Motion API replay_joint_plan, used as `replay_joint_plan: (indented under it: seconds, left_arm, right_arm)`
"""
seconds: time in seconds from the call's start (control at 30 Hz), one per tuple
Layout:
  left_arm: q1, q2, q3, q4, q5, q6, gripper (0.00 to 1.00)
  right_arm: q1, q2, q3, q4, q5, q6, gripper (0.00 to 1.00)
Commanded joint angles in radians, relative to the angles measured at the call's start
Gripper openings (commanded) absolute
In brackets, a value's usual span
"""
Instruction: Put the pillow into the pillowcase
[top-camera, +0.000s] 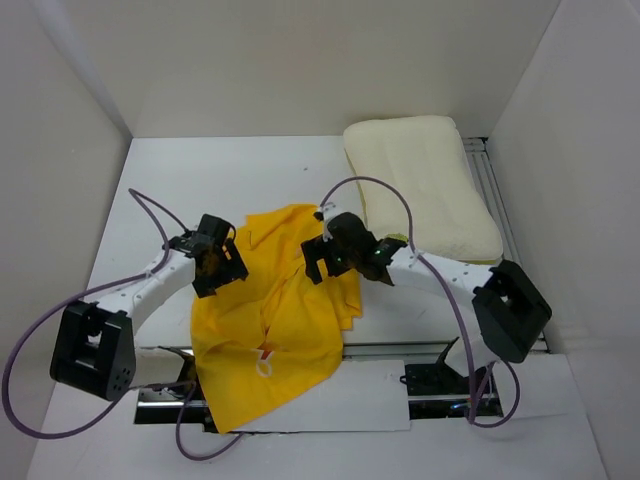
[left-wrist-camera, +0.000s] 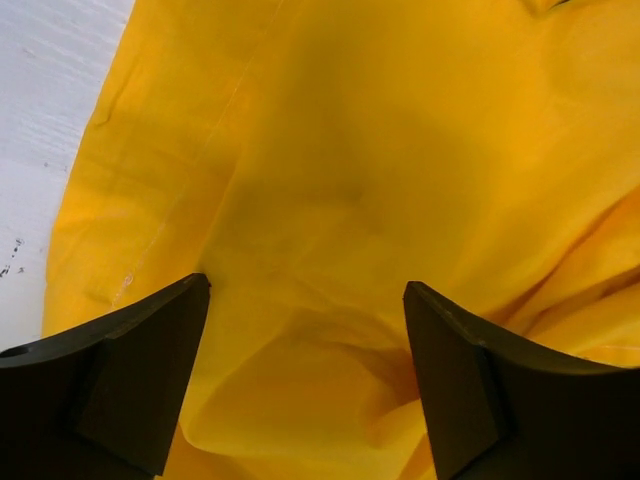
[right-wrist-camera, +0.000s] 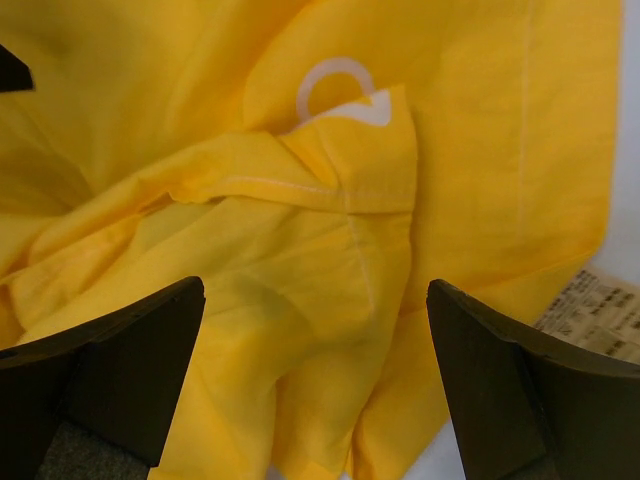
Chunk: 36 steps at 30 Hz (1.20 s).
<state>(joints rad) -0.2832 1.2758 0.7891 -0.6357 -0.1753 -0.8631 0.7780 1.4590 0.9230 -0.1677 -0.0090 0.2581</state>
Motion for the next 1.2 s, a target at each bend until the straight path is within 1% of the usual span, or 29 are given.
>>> replay_joint_plan:
  seconds: [0.0,0.07,0.1,0.13,0.17,0.2,0.23,0.27,0.3,0.37,0.4,0.43,0.5,0.57,0.6,0.67,0.7,0.73,0.77,0.8,0.83,0.87,0.9,1.0,1.07,1.1,1.17]
  left_arm:
    - [-0.005,0.042,-0.022,0.047,0.005,0.01,0.89]
    - [-0.005,0.068,-0.031,0.071,0.014,0.019,0.83]
    - [-0.005,0.095,-0.031,0.082,0.025,0.029,0.8]
    - [-0.005,0.109,-0.031,0.093,0.025,0.029,0.7]
    - [-0.005,0.123,-0.031,0.117,0.039,0.029,0.63]
    - [-0.014,0.154,-0.022,0.126,0.039,0.038,0.56]
    - [-0.014,0.171,-0.022,0.136,0.039,0.038,0.45]
    - [-0.014,0.186,-0.011,0.136,0.039,0.038,0.13]
    - [-0.014,0.2,-0.011,0.136,0.039,0.018,0.0]
    - [-0.024,0.221,0.01,0.146,0.03,0.018,0.0]
    - [-0.024,0.235,0.019,0.146,0.011,0.018,0.0]
    - [-0.033,0.235,0.03,0.146,0.011,0.027,0.0]
    - [-0.033,0.235,0.073,0.137,-0.041,0.018,0.0]
    - [-0.033,0.203,0.114,0.104,-0.087,0.003,0.0]
    - [-0.033,0.189,0.125,0.103,-0.136,-0.011,0.0]
    - [-0.021,0.163,0.145,0.079,-0.177,-0.023,0.0]
    - [-0.02,0.142,0.159,0.07,-0.19,-0.024,0.0]
    - [-0.004,0.142,0.159,0.07,-0.19,-0.024,0.0]
    - [0.015,0.131,0.168,0.07,-0.181,-0.024,0.0]
    - [0.015,0.131,0.168,0.07,-0.155,-0.014,0.0]
    - [0.025,0.131,0.168,0.082,-0.145,-0.014,0.0]
    - [0.026,0.131,0.168,0.082,-0.145,-0.005,0.0]
    - [0.035,0.143,0.157,0.094,-0.136,-0.005,0.0]
    - [0.053,0.168,0.121,0.082,-0.136,-0.036,0.0]
    - [0.062,0.168,0.093,0.082,-0.122,-0.059,0.0]
    - [0.062,0.168,0.063,0.082,-0.107,-0.059,0.0]
    - [0.062,0.139,0.03,0.082,-0.081,-0.082,0.0]
  right_arm:
    - [0.064,0.076,-0.007,0.007,0.063,0.001,0.99]
    - [0.082,0.132,0.004,0.007,0.076,0.001,0.99]
    - [0.095,0.144,0.004,0.007,0.087,0.001,0.96]
    - [0.095,0.167,0.004,0.032,0.096,0.001,0.91]
    - [0.095,0.178,0.004,0.033,0.096,0.001,0.84]
    - [0.095,0.187,0.017,0.043,0.096,0.001,0.74]
    - [0.086,0.207,0.017,0.043,0.112,0.001,0.52]
    - [0.086,0.216,0.034,0.043,0.133,-0.009,0.5]
    - [0.073,0.225,0.057,0.043,0.142,-0.019,0.5]
    - [0.063,0.251,0.089,0.031,0.17,-0.043,0.47]
    - [0.049,0.251,0.13,0.031,0.17,-0.043,0.46]
    - [0.04,0.267,0.152,0.017,0.184,-0.057,0.46]
    - [0.015,0.294,0.232,0.005,0.227,-0.057,0.46]
    - [0.0,0.336,0.301,-0.013,0.259,-0.057,0.45]
    - [-0.011,0.351,0.369,-0.025,0.259,-0.089,0.45]
    - [-0.011,0.406,0.437,-0.036,0.268,-0.103,0.45]
    - [-0.022,0.428,0.471,-0.036,0.256,-0.118,0.45]
    - [-0.022,0.449,0.535,-0.049,0.241,-0.128,0.45]
    - [-0.022,0.486,0.562,-0.071,0.225,-0.138,0.45]
    - [-0.022,0.498,0.579,-0.063,0.181,-0.166,0.31]
    - [-0.034,0.511,0.606,-0.081,0.119,-0.189,0.13]
    - [-0.045,0.55,0.632,-0.137,0.059,-0.189,0.05]
    - [-0.066,0.569,0.666,-0.159,-0.007,-0.156,0.0]
    - [-0.089,0.581,0.643,-0.11,-0.084,-0.155,0.0]
    - [-0.089,0.581,0.634,-0.072,-0.095,-0.155,0.0]
    - [-0.089,0.59,0.634,-0.063,-0.068,-0.174,0.0]
    - [-0.063,0.604,0.687,-0.047,-0.028,-0.197,0.0]
